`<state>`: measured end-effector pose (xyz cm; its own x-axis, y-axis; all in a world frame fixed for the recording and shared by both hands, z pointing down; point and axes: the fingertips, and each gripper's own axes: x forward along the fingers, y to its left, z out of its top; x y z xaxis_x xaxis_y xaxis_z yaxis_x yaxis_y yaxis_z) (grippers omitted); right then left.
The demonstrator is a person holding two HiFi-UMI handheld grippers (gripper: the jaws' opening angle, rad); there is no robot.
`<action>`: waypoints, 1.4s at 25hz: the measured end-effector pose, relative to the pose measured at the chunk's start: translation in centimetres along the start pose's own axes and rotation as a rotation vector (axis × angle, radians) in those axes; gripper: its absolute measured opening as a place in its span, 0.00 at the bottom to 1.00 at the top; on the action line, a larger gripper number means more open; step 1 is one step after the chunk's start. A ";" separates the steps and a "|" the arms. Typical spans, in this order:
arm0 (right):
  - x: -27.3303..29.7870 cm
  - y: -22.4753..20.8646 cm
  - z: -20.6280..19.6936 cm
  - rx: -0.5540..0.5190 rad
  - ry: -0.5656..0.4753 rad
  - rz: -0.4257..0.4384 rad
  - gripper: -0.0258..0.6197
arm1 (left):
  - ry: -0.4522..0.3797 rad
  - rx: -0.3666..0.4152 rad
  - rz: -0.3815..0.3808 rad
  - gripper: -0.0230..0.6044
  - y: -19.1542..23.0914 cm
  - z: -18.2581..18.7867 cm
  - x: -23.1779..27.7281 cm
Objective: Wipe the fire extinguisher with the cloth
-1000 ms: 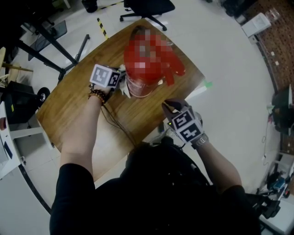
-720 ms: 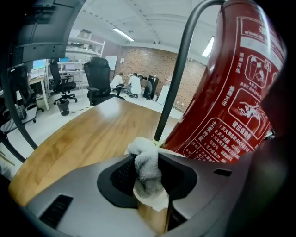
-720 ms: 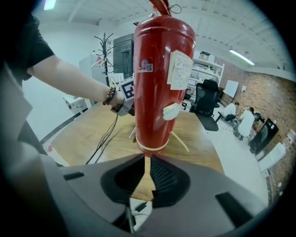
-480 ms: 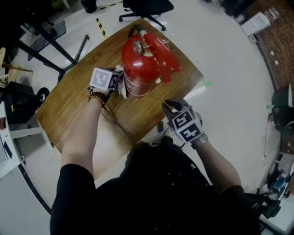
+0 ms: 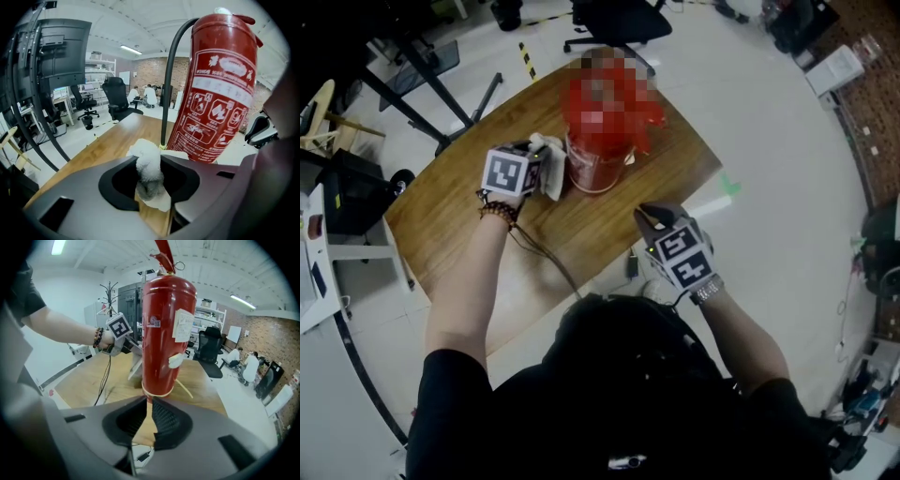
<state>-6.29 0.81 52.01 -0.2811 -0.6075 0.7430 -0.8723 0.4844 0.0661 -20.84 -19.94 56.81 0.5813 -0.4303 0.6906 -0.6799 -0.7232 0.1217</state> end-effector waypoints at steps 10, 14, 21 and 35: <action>-4.9 0.3 0.4 -0.099 -0.149 0.071 0.08 | -0.117 -0.071 0.138 0.21 -6.1 1.0 -10.3; -7.7 0.6 -0.1 -0.143 -0.207 0.115 0.08 | -0.116 -0.092 0.185 0.21 -10.8 -0.1 -12.6; -12.5 1.2 -2.0 -0.176 -0.278 0.179 0.07 | -0.095 -0.074 0.249 0.21 -20.2 -1.6 -14.3; -18.0 3.5 -3.8 -0.158 -0.374 0.254 0.06 | -0.079 -0.069 0.298 0.21 -31.8 -3.9 -16.4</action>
<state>-2.80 15.83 41.35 -0.6276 -0.6283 0.4597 -0.6939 0.7192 0.0356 -10.50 12.19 44.42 0.3832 -0.6599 0.6462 -0.8524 -0.5221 -0.0277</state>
